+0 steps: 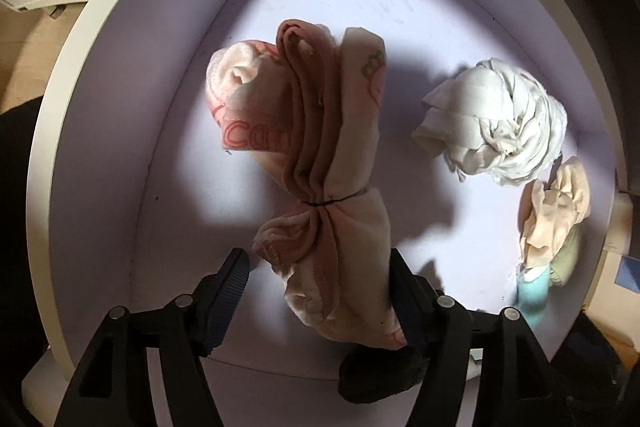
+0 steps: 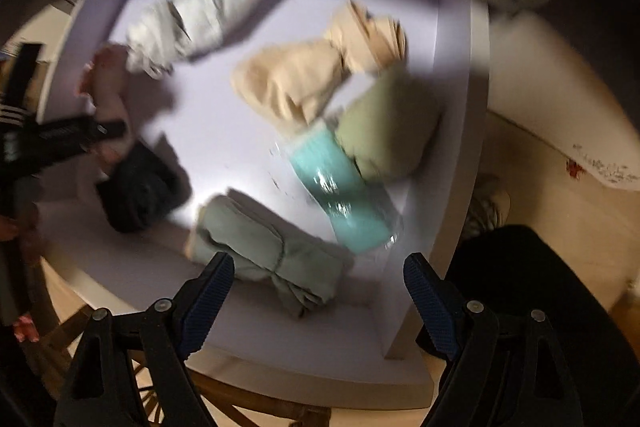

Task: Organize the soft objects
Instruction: 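Return the open right tool down over the drawer, then lift the pink sock bundle with the left gripper toward the gold box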

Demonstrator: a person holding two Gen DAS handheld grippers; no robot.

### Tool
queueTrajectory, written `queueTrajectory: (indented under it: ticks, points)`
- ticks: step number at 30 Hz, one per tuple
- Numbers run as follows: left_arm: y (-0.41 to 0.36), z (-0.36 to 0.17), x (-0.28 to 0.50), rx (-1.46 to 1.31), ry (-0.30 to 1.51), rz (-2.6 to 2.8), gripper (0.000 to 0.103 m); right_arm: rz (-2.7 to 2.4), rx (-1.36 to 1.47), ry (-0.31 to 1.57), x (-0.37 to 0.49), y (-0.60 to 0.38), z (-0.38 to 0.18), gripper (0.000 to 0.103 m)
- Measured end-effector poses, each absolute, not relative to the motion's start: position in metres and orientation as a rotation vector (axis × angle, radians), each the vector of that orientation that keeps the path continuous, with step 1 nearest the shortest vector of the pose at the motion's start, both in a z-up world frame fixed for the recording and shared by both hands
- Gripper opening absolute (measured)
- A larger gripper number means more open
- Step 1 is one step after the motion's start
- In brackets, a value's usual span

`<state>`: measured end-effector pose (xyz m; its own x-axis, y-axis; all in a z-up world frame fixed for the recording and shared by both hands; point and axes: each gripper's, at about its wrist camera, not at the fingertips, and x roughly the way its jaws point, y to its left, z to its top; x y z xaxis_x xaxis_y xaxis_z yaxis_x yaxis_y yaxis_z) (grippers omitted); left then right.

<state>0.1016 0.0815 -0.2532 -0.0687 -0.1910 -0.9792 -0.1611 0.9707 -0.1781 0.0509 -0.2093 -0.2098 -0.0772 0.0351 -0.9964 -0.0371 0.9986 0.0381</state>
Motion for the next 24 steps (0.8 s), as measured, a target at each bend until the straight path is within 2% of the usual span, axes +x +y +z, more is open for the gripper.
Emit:
queueTrajectory:
  ticks: [1, 3, 5, 12, 24]
  points:
    - [0.084, -0.253, 0.101, -0.29, 1.642, -0.03, 0.065, 0.062, 0.017, 1.658, 0.05, -0.21, -0.213, 0.088]
    - [0.088, -0.253, 0.1, -0.319, 1.638, -0.044, 0.053, 0.069, 0.073, 1.681, 0.049, -0.213, -0.219, 0.088]
    - [0.091, -0.253, 0.097, -0.337, 1.636, -0.061, 0.046, 0.076, 0.129, 1.695, 0.048, -0.215, -0.223, 0.088]
    - [0.074, -0.245, 0.096, -0.28, 1.613, -0.081, 0.038, 0.101, 0.186, 1.687, 0.046, -0.217, -0.222, 0.088]
    - [0.077, -0.222, 0.086, -0.288, 1.58, -0.079, 0.035, 0.1, 0.226, 1.702, 0.052, -0.215, -0.223, 0.088]
